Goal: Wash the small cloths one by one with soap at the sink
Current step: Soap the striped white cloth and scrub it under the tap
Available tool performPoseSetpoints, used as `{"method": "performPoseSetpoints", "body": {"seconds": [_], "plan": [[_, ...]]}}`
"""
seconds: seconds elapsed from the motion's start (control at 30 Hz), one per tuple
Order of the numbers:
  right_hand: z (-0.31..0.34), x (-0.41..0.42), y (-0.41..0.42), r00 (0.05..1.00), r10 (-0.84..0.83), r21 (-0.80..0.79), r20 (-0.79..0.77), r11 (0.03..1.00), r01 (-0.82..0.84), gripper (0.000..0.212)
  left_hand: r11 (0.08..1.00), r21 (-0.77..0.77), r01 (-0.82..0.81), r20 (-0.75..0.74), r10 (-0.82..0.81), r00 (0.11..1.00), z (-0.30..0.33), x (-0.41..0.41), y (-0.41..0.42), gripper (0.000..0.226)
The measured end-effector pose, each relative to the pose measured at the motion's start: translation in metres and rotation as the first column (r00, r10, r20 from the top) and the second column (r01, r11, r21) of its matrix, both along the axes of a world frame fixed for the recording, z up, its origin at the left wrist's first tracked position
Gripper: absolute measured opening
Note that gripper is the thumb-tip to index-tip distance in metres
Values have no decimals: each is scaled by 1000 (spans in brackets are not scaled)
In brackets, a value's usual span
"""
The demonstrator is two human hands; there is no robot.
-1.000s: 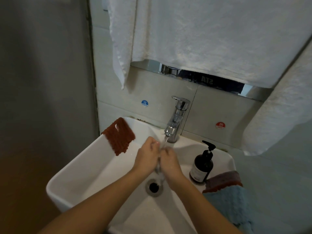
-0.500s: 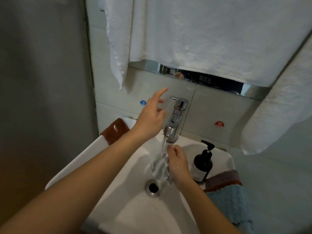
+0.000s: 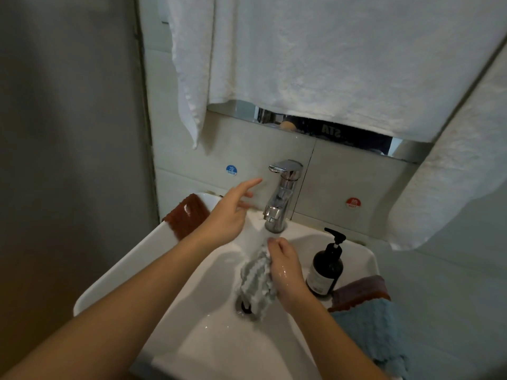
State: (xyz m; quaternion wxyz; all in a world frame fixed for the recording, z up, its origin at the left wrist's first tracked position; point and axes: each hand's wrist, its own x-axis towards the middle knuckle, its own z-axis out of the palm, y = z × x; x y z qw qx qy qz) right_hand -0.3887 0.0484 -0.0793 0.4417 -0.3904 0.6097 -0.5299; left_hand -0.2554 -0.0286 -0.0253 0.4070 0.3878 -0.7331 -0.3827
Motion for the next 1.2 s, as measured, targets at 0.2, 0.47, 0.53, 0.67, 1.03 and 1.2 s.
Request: {"method": "performPoseSetpoints", "body": {"seconds": [0.2,0.47,0.53,0.67,1.03,1.2], "plan": [[6,0,-3,911,-60,-7,407,998,69,20,904,374,208,352,-346,870,-61,14,17,53],[-2,-9,-2,956,-202,-59,-213,979,193,13,882,469,36,-25,-28,999,-59,7,18,6],[-3,-5,-1,975,-101,-33,-200,995,96,18,872,490,7,-109,54,993,-57,-6,21,8],[-2,16,-1,999,4,-26,-42,1000,-5,27,914,361,-185,-32,211,977,-55,-33,36,35],[-15,20,-5,943,-96,-18,-318,995,95,25,930,274,-245,13,251,968,-71,-40,41,31],[-16,19,-5,971,-120,-72,-206,992,107,17,859,440,-260,-67,320,945,-68,-40,44,28]]}}
